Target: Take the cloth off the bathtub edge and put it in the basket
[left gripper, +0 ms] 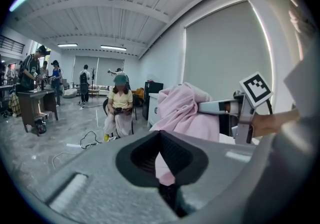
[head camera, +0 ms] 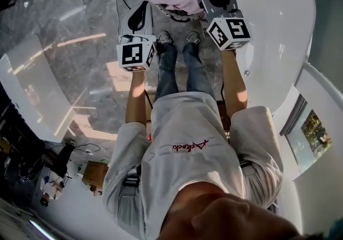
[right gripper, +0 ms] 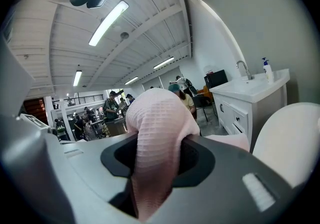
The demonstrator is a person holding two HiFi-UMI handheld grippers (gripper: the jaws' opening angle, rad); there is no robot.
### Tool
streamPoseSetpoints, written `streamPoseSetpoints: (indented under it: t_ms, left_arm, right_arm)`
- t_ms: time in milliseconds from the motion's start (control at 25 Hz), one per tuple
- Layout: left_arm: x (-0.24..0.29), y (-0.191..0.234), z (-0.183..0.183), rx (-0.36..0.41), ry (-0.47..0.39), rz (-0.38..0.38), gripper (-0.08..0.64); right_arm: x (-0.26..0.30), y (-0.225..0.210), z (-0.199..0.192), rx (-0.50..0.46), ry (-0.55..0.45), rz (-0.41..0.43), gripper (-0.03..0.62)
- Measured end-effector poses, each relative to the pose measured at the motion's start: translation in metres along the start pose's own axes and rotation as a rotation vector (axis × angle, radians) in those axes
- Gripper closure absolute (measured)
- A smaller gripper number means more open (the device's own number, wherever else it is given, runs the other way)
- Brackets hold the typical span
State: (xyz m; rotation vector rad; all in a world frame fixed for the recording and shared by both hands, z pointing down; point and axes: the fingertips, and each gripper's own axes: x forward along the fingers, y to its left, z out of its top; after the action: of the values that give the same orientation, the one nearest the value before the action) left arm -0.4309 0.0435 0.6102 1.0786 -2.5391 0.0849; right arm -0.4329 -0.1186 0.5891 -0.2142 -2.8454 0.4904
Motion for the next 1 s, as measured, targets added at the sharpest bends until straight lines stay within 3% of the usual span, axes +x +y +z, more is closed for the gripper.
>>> streamPoseSetpoints:
  t_ms: [360,640,840,1000]
  left_arm:
    - [0.026,0.033,-0.056,-0.017,0.053,-0.043,0.560]
    - [0.042,0.041,-0.114,-0.043,0.113,-0.071,0.560]
    - [0.042,0.048,-0.145,-0.076,0.145,-0.070,0.560]
    - [0.041,0.040,-0.152,-0.078,0.144,-0.078,0.559]
  right_arm:
    - [0.030,-0.033,-0.112,0.071,0.121,-0.105,0.425]
    - [0.054,-0.072,-0.221,0.127,0.242,-0.182,0.416]
    - [0.056,-0.093,-0.304,0.154,0.379,-0.259,0.394]
    - [0.032,-0.100,-0.355,0.147,0.491,-0.328,0.423]
